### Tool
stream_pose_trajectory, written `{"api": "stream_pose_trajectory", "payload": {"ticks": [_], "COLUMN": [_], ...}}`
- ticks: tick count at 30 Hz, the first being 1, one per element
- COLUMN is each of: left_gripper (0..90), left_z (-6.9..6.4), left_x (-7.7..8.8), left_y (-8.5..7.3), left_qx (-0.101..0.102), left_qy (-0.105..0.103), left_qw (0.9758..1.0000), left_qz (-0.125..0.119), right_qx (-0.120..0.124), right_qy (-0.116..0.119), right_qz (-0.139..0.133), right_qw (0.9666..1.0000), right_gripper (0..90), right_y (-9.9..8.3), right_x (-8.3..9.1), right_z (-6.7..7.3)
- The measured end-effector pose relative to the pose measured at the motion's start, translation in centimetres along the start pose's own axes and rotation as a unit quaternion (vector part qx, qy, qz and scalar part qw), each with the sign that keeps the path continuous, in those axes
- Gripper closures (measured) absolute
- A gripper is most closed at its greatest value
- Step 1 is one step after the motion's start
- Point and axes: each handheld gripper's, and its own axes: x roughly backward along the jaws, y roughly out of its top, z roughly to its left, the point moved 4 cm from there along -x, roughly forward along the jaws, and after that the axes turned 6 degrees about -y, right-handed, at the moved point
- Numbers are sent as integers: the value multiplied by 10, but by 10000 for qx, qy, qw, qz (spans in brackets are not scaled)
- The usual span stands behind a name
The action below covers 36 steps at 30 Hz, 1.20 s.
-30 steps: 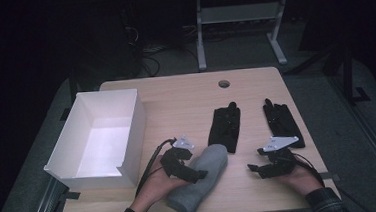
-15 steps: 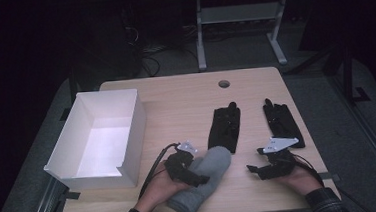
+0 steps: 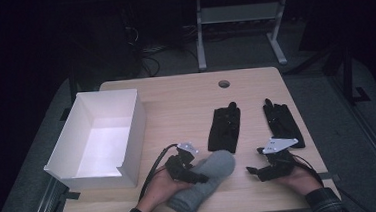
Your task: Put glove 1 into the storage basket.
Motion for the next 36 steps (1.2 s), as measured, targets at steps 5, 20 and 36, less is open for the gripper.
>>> {"api": "stream_pose_trajectory", "payload": {"ticks": [5, 20, 36], "left_gripper": [651, 673, 671], "left_z": [0, -6, -14], "left_x": [5, 47, 130], "left_y": [0, 14, 51], "left_qx": [-7, 49, 38], "left_qy": [-40, 47, 611], "left_qw": [10000, 9973, 9900], "left_qz": [-82, -734, -1270], "right_qx": [19, 9, -15], "right_qy": [-9, -10, -18], "right_qz": [25, 33, 41], "right_qw": [10000, 10000, 10000], "right_gripper": [157, 150, 146], "right_y": [0, 0, 0], "right_x": [0, 0, 0], "right_z": [0, 0, 0]}}
